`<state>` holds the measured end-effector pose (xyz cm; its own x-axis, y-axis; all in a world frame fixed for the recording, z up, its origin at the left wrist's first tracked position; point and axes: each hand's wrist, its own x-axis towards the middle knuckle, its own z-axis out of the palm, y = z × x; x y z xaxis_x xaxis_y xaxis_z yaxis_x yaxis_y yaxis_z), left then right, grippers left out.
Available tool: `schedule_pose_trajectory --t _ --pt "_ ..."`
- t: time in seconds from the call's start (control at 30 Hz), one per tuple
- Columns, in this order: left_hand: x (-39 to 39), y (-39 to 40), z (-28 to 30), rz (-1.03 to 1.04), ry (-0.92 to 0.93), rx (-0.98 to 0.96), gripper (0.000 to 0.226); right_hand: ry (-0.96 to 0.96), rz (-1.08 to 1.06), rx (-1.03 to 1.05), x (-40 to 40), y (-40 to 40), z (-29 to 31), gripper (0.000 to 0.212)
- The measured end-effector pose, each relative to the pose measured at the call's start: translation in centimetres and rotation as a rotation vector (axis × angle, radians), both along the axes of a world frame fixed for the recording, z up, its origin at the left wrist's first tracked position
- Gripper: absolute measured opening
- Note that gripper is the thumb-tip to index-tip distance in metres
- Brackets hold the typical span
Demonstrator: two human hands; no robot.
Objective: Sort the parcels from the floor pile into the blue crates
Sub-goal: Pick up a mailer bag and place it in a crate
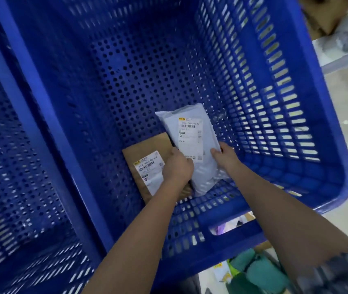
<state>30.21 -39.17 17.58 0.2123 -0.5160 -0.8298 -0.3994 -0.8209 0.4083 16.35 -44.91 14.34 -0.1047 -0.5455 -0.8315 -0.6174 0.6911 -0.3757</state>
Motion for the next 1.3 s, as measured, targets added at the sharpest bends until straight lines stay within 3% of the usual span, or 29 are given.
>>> schedule_pose_trajectory --t 0.13,0.33,0.43,0.57,0.67,0.77,0.83,0.97,1.07,1.2,1.3 --pt "-0.4 0.3 -0.2 -0.163 -0.087 0.005 0.039 0.026 0.051 0.006 -0.2 0.6 -1.3 0.035" --pt "0.2 1.1 -1.0 -0.27 -0.057 0.004 0.036 0.159 0.21 -0.08 0.7 0.7 -2.3 0.034" --pt "0.3 1.7 -1.1 -0.295 -0.028 -0.008 0.038 0.302 0.445 -0.1 1.0 0.6 -2.4 0.033" --pt "0.2 2.3 -0.9 -0.2 0.06 -0.008 0.038 0.535 0.85 0.15 1.7 0.4 -1.6 0.072" --pt "0.1 3.7 0.1 -0.039 0.149 -0.012 0.026 0.59 0.948 0.247 1.6 0.6 0.1 0.069" --pt "0.1 5.2 2.0 0.053 0.146 0.031 0.015 0.356 0.81 0.228 1.1 0.7 4.0 0.051" --pt "-0.2 5.7 3.8 0.094 0.138 0.067 0.024 0.131 0.632 0.095 0.3 1.0 7.7 0.046" --pt "-1.8 5.5 8.4 0.247 0.223 0.051 0.016 -0.196 0.199 -0.595 -2.8 4.1 16.8 0.02" --pt "-3.3 5.1 12.7 0.447 0.298 -0.08 0.017 -0.2 -0.061 -0.912 -7.2 8.2 21.2 0.018" --pt "-5.0 6.7 17.4 0.475 0.244 -0.519 0.023 -0.056 -0.501 -0.798 -14.4 14.6 21.1 0.024" --pt "-7.0 10.2 19.7 0.344 0.242 -0.787 0.026 -0.049 -0.733 -0.496 -19.4 21.7 19.3 0.017"
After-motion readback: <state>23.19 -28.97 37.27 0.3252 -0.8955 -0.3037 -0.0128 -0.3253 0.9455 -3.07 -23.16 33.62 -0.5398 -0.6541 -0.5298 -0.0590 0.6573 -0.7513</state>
